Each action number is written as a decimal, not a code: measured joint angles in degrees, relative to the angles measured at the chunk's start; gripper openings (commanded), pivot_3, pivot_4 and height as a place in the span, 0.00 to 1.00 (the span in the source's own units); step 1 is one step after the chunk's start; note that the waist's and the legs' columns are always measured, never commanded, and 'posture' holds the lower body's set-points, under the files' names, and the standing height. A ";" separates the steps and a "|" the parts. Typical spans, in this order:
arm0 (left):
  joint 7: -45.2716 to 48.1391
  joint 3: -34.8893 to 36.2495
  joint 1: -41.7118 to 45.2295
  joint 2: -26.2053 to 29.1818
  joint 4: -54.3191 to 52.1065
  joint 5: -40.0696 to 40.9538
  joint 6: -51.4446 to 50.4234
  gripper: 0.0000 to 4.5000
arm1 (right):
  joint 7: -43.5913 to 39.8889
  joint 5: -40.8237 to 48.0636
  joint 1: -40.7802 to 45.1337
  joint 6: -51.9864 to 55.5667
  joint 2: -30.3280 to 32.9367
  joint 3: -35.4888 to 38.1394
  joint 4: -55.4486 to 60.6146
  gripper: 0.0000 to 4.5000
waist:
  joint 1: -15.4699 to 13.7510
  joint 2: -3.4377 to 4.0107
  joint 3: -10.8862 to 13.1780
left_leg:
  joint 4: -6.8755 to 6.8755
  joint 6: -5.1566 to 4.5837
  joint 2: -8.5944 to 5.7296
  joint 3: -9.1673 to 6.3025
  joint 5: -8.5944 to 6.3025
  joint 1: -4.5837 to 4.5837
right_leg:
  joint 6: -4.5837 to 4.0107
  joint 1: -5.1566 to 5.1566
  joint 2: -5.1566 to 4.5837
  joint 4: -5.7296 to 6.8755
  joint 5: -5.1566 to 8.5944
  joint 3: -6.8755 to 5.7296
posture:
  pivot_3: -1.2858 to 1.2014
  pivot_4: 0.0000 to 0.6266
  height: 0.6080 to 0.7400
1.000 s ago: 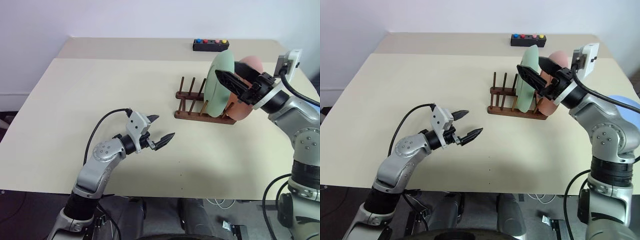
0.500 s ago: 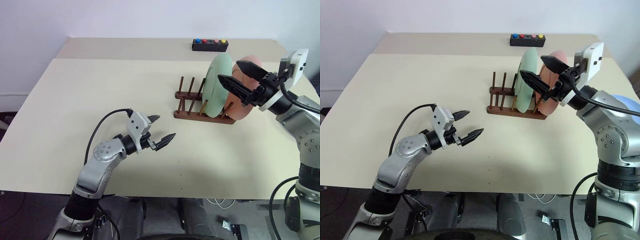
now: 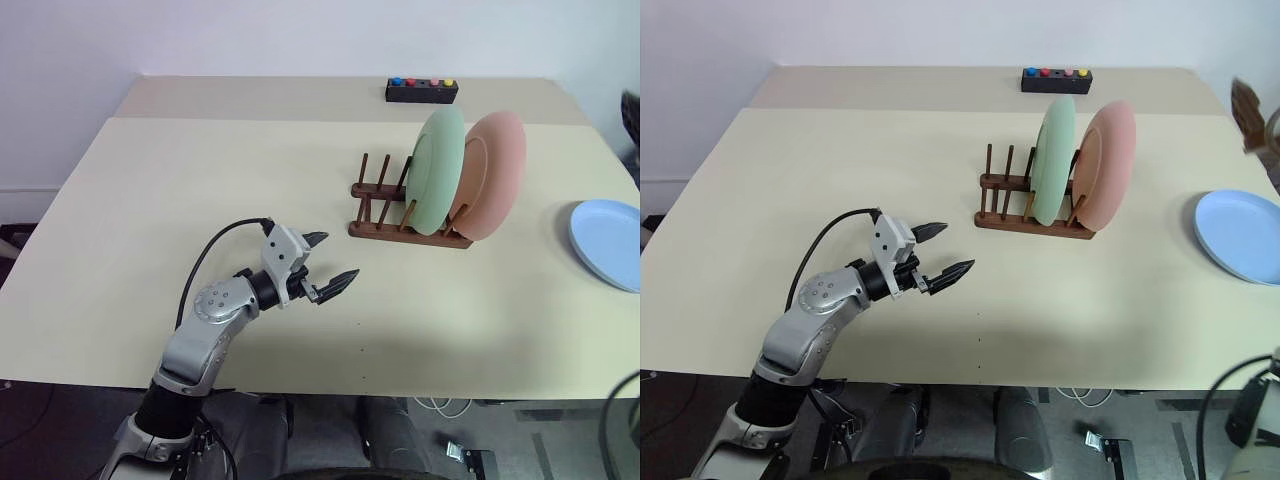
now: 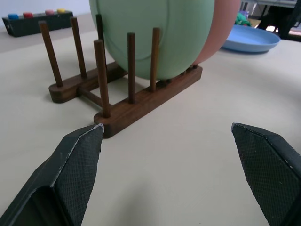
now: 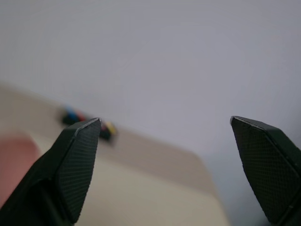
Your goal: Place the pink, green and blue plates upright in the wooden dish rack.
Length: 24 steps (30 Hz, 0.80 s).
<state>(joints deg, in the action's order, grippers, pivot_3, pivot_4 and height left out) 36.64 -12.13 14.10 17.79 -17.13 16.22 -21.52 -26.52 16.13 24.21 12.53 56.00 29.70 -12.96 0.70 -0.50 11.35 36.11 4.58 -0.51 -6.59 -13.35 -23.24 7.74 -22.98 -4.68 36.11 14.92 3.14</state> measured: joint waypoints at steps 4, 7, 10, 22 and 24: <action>0.49 -0.22 0.33 -0.16 1.21 -0.03 0.49 1.00 | -3.32 -3.49 -9.05 0.19 0.33 -2.55 -1.85 1.00 | 0.36 0.03 -0.02 | -0.03 0.00 0.01 0.01 0.00 0.05 | 0.03 0.03 0.01 0.01 -0.01 0.01 | 0.52 0.24 0.96; 0.64 -0.39 0.40 -0.25 1.23 -0.04 0.64 1.00 | -7.39 -3.45 -15.27 3.05 -1.62 -5.28 -2.23 1.00 | 0.46 0.19 -0.03 | -0.02 0.00 0.01 0.02 0.00 0.08 | 0.04 0.05 0.01 0.01 -0.02 0.04 | 0.52 0.24 0.96; 0.65 -0.40 0.32 -0.24 1.22 -0.03 0.64 1.00 | -8.84 -3.12 -16.66 5.97 -2.44 -5.96 -2.90 1.00 | 0.44 0.48 -0.04 | 0.03 0.00 0.00 0.07 0.00 0.08 | 0.04 0.05 0.01 0.02 -0.02 0.09 | 0.52 0.24 0.96; 0.48 -0.43 0.11 -0.05 1.13 -0.05 0.61 1.00 | -5.51 -6.97 -8.67 2.53 -4.65 -10.80 -17.99 0.94 | 0.34 0.48 -0.04 | 0.04 0.00 0.00 0.06 0.00 0.19 | 0.06 0.19 0.02 0.00 -0.03 0.08 | 0.52 0.24 0.96; 0.39 -0.44 0.11 -0.04 1.13 -0.11 0.60 1.00 | -5.31 -7.08 -6.99 1.99 -5.05 -11.26 -20.20 0.81 | 0.42 0.47 -0.04 | 0.03 0.00 0.00 0.06 0.00 0.26 | 0.05 0.25 0.02 0.00 -0.03 0.08 | 0.52 0.24 0.96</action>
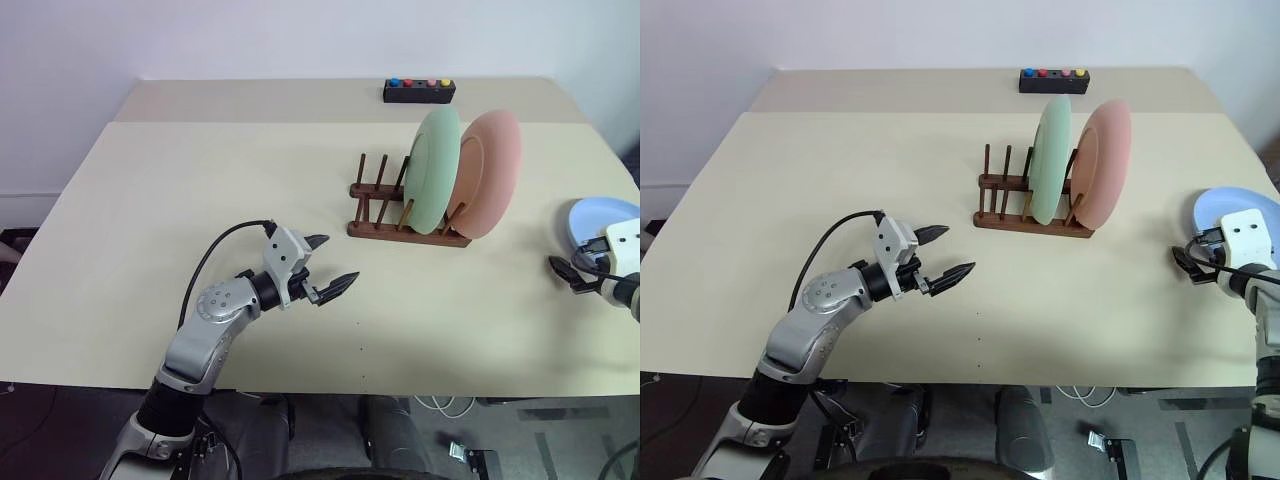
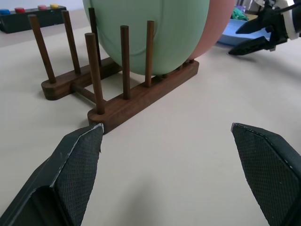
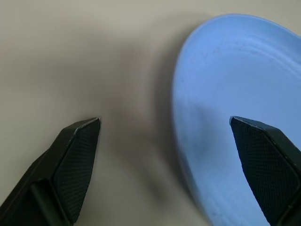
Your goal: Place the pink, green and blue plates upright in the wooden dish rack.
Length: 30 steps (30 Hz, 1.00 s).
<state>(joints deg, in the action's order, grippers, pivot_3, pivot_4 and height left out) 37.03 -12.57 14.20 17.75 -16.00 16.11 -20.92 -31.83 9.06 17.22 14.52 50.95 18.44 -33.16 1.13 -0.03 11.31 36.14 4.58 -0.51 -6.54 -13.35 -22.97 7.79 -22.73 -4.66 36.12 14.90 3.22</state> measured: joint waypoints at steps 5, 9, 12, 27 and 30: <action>-0.30 0.02 -0.05 0.09 -0.02 -0.36 0.00 1.00 | 0.55 -0.67 1.65 -0.42 -0.46 -0.81 -2.57 0.26 | -0.22 0.00 0.00 | 0.00 0.00 -0.01 -0.01 0.00 0.06 | 0.00 0.08 -0.01 -0.02 0.00 0.00 | 0.52 0.24 0.96; -0.49 0.03 -0.05 0.11 -0.02 -0.41 0.00 1.00 | 2.04 -1.21 2.37 -1.84 -0.67 -1.08 -3.23 0.01 | -0.12 -0.03 0.00 | -0.01 0.00 -0.01 -0.01 0.00 0.14 | 0.00 0.15 0.00 -0.02 0.00 0.00 | 0.52 0.24 0.96; -0.53 0.03 -0.05 0.11 -0.02 -0.41 0.00 1.00 | 3.48 -1.52 2.75 -2.37 -1.02 -1.10 -3.79 0.01 | -0.06 -0.06 0.02 | -0.05 0.00 -0.01 0.00 0.00 0.25 | -0.09 0.23 0.00 -0.02 0.05 0.00 | 0.52 0.24 0.96; -0.48 0.06 0.11 0.27 -0.01 -0.53 0.01 1.00 | 13.59 -4.42 10.57 -16.36 -1.29 0.01 6.50 0.01 | 0.82 0.08 0.04 | -0.14 0.00 0.00 0.00 0.00 0.27 | 0.06 0.20 -0.01 0.01 0.00 0.02 | 0.52 0.24 0.96; -0.53 0.13 0.08 0.23 0.03 -0.59 0.03 1.00 | 12.34 -2.70 15.87 -17.31 -1.59 -0.08 12.42 0.01 | 1.08 0.22 0.10 | -0.12 0.00 -0.02 0.02 0.00 0.21 | 0.07 0.12 -0.02 0.01 -0.01 0.05 | 0.52 0.24 0.96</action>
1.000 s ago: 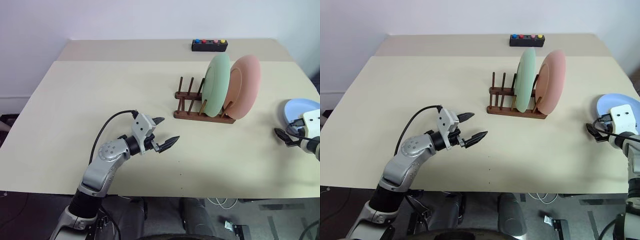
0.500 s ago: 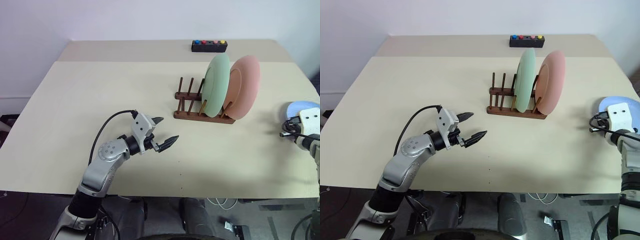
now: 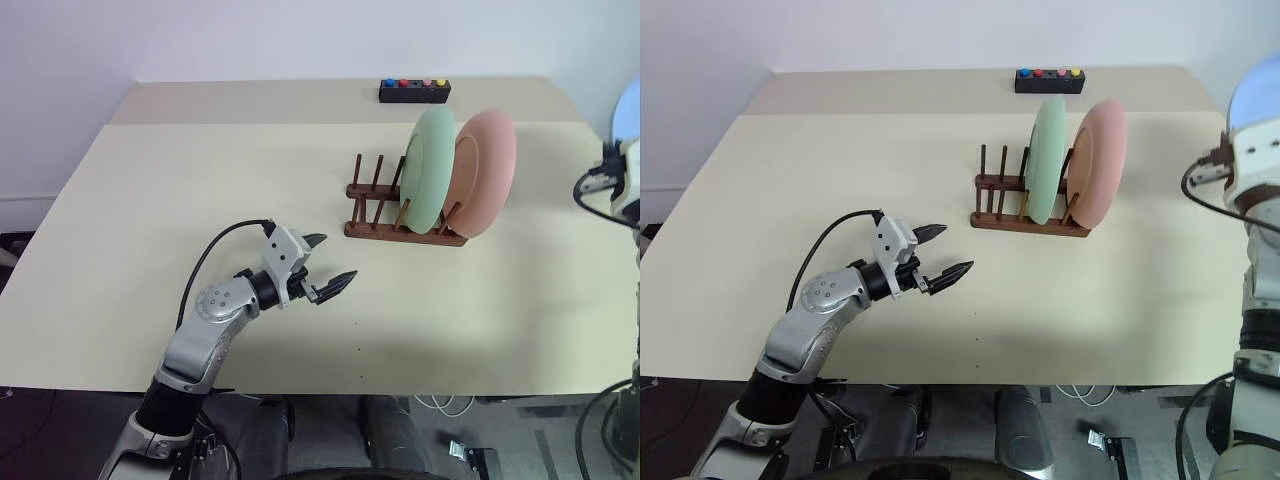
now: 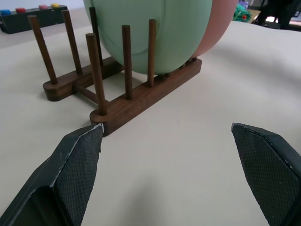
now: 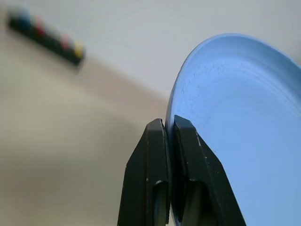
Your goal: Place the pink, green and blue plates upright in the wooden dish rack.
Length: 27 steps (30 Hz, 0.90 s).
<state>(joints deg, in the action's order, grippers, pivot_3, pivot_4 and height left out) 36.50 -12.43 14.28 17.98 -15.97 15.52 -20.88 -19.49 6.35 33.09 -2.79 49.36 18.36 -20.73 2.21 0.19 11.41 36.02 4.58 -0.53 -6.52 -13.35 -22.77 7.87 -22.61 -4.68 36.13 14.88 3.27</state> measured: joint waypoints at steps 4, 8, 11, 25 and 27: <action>-0.21 -0.06 0.04 -0.32 0.00 -0.03 0.09 1.00 | -5.32 7.35 8.16 -0.25 -1.65 -0.36 13.12 0.01 | 0.36 0.02 0.01 | -0.15 0.00 0.06 -0.04 0.00 0.06 | -0.01 -0.02 0.06 0.02 0.01 -0.03 | 0.52 0.24 0.96; -0.53 0.04 0.05 -0.33 0.05 -0.35 0.46 1.00 | -11.12 18.46 10.42 6.01 -7.95 -4.86 26.24 0.01 | 0.22 -0.07 0.00 | -0.06 0.00 0.05 -0.08 0.00 0.04 | -0.01 0.05 0.03 0.01 0.00 -0.05 | 0.52 0.24 0.96; -0.61 0.33 -0.05 -0.09 0.11 -0.53 0.58 1.00 | -12.32 28.29 10.43 13.98 -12.95 -7.35 32.29 0.01 | -0.28 -0.08 0.01 | 0.01 -0.01 0.04 -0.11 0.00 -0.04 | -0.02 0.02 0.02 0.01 0.00 -0.06 | 0.52 0.24 0.96; -2.45 7.28 -1.56 2.99 0.12 -0.77 2.93 1.00 | 1.58 53.27 3.58 32.98 -33.66 -12.70 42.61 0.01 | -0.06 -0.08 0.00 | -0.06 -0.01 0.05 -0.13 -0.01 -0.17 | -0.03 -0.22 0.04 0.11 0.00 -0.09 | 0.52 0.24 0.96; -2.55 8.02 -1.94 3.43 0.13 -0.80 2.94 1.00 | 4.19 53.79 3.17 33.66 -35.00 -11.91 41.63 0.01 | 0.03 -0.08 0.00 | -0.06 -0.01 0.05 -0.13 0.00 -0.18 | -0.03 -0.24 0.04 0.12 0.00 -0.09 | 0.52 0.24 0.96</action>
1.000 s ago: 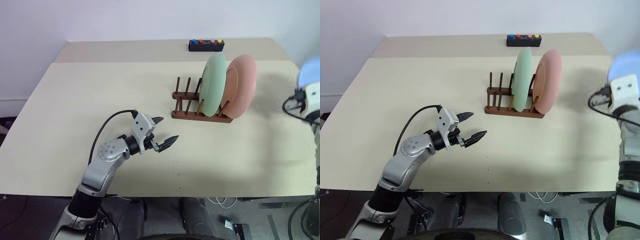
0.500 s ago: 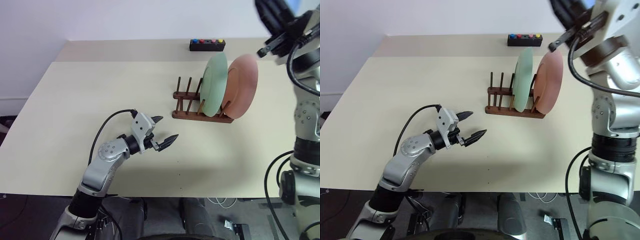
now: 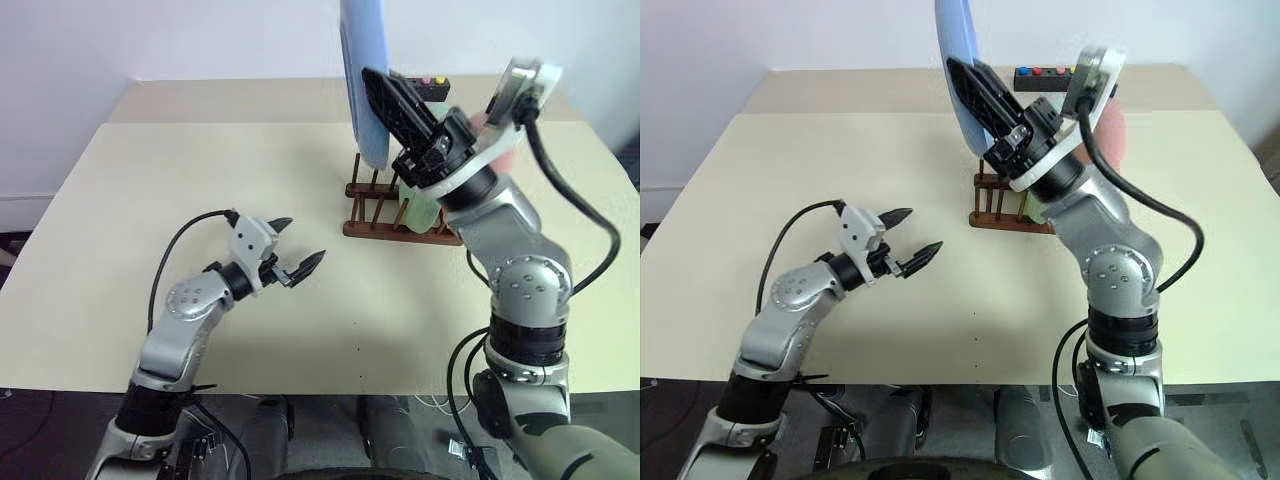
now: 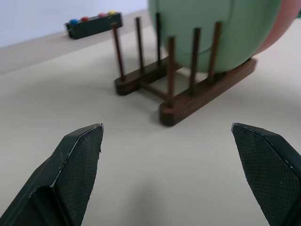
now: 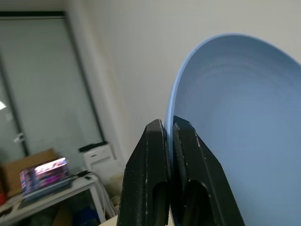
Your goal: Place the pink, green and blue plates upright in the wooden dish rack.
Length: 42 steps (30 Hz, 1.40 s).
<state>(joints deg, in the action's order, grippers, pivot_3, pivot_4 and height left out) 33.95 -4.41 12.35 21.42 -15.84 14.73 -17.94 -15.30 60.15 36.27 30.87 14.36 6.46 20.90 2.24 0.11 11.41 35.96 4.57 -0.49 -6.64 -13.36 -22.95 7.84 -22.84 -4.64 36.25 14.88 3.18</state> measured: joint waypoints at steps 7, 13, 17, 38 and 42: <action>-0.05 0.25 -0.01 -0.05 0.01 -0.12 0.54 1.00 | 6.47 3.44 -0.07 3.10 -2.15 3.09 -3.32 0.01 | 0.17 0.00 0.00 | -0.03 0.00 0.00 0.00 0.00 -0.04 | 0.00 -0.06 0.01 0.00 0.00 0.00 | 0.52 0.24 0.96; -0.10 0.25 -0.01 -0.09 0.33 -0.40 0.99 1.00 | 8.49 4.59 -0.15 4.71 -3.29 3.32 -4.34 0.01 | 0.24 0.00 0.00 | -0.03 0.00 0.00 0.00 0.00 -0.09 | 0.00 -0.12 0.01 0.00 0.00 0.00 | 0.52 0.24 0.96; -0.10 0.24 0.00 -0.09 0.87 -0.48 1.14 1.00 | 10.03 5.34 -0.16 5.02 -4.51 3.59 -4.91 0.01 | 0.24 0.00 0.00 | -0.02 0.00 0.00 0.00 0.00 -0.14 | 0.01 -0.16 0.01 0.00 0.00 0.00 | 0.52 0.24 0.96; -0.12 0.00 0.00 -0.21 1.14 -0.66 1.39 1.00 | 12.85 4.37 -0.61 5.34 -5.18 4.53 -6.63 0.99 | 0.26 0.00 0.00 | 0.01 0.00 0.00 0.00 0.00 -0.33 | 0.01 -0.37 0.01 0.04 -0.01 0.00 | 0.52 0.24 0.96; -0.13 -0.50 0.00 -0.24 1.14 -0.76 1.39 1.00 | 11.11 1.92 -0.60 4.78 -4.65 4.30 -6.62 0.99 | 0.26 0.00 0.00 | 0.01 0.00 0.01 0.00 0.00 -0.33 | 0.01 -0.37 0.02 0.04 -0.01 0.00 | 0.52 0.24 0.96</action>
<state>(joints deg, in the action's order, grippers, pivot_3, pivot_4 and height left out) 33.81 -4.91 12.34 21.17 -14.70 13.97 -16.56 -4.19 62.06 35.67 35.65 9.70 10.75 14.28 2.50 0.12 11.41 35.96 4.57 -0.48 -6.64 -13.35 -23.28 7.84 -23.22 -4.62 36.29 14.87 3.18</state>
